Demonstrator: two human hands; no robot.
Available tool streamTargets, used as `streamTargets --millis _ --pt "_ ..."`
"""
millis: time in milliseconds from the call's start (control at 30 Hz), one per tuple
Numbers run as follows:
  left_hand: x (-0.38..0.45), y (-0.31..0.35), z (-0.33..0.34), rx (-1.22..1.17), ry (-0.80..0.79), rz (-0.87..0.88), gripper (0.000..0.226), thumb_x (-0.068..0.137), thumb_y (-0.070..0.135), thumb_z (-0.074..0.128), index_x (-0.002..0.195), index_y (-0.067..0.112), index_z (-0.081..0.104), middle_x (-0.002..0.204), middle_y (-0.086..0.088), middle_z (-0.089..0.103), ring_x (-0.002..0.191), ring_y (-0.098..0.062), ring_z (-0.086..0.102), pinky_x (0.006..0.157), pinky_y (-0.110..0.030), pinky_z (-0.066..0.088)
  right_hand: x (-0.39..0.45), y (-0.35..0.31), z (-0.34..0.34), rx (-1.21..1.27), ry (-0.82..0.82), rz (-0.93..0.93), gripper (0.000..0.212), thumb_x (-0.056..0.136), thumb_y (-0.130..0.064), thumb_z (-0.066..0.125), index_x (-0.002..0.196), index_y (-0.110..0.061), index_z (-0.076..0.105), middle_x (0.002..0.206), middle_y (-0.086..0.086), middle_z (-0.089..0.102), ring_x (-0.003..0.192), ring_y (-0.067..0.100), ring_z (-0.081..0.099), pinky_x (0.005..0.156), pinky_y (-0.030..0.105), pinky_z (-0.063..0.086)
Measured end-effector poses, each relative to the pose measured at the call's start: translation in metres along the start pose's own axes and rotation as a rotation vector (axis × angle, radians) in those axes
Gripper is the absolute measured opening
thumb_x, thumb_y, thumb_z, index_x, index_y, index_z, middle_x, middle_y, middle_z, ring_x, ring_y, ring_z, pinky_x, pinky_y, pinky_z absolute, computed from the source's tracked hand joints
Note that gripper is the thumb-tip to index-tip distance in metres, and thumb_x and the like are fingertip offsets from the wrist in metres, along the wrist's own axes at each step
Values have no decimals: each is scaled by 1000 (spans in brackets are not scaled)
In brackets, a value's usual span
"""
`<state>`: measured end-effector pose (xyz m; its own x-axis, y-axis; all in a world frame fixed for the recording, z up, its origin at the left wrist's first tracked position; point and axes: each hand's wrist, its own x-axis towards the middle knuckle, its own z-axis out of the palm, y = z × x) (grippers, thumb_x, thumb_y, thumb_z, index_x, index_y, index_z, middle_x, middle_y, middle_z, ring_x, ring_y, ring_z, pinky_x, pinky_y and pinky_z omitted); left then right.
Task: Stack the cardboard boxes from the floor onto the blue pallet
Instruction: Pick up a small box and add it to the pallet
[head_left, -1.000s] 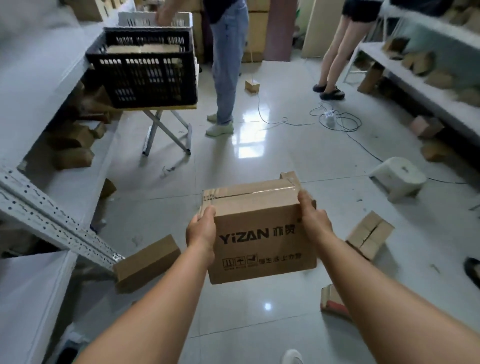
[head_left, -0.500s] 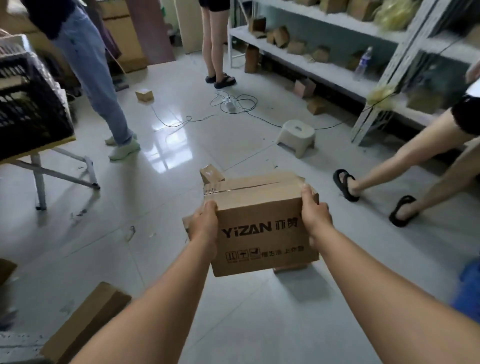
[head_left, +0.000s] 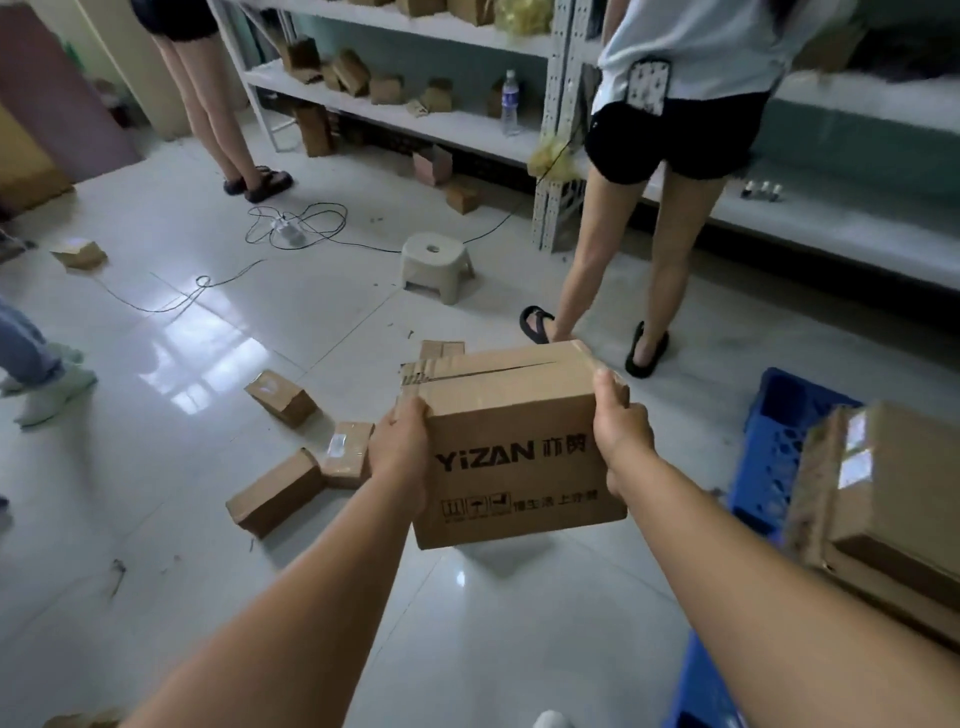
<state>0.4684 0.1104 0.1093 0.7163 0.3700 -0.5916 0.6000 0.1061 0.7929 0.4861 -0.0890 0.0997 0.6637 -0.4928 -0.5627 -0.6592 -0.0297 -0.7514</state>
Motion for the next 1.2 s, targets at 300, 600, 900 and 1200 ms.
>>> streamTargets --millis 300,600,900,1200 --pt "-20 -4 135 172 -168 25 37 92 48 43 105 16 57 90 -13 65 80 -26 64 60 -34 51 54 23 -118 135 154 119 83 85 -74 32 140 -12 36 133 14 47 111 32 49 88 44 45" --pt "-27 -9 251 359 -354 91 40 89 51 43 108 19 59 104 -14 66 95 -31 63 89 -47 52 88 50 -204 337 367 220 75 90 -66 36 137 -8 42 135 15 47 98 25 45 79 39 39" --pt "-36 -5 353 476 -670 84 38 91 45 49 121 23 58 108 -10 63 98 -32 61 91 -50 52 87 63 -261 567 669 303 70 95 -54 40 146 -7 31 148 14 37 130 31 39 88 35 33" --pt "-72 -20 423 601 -962 49 39 93 46 52 126 26 54 107 -11 66 93 -32 65 81 -49 56 71 93 -291 662 899 353 68 84 -68 37 118 -10 52 102 15 65 86 27 64 63 34 52"
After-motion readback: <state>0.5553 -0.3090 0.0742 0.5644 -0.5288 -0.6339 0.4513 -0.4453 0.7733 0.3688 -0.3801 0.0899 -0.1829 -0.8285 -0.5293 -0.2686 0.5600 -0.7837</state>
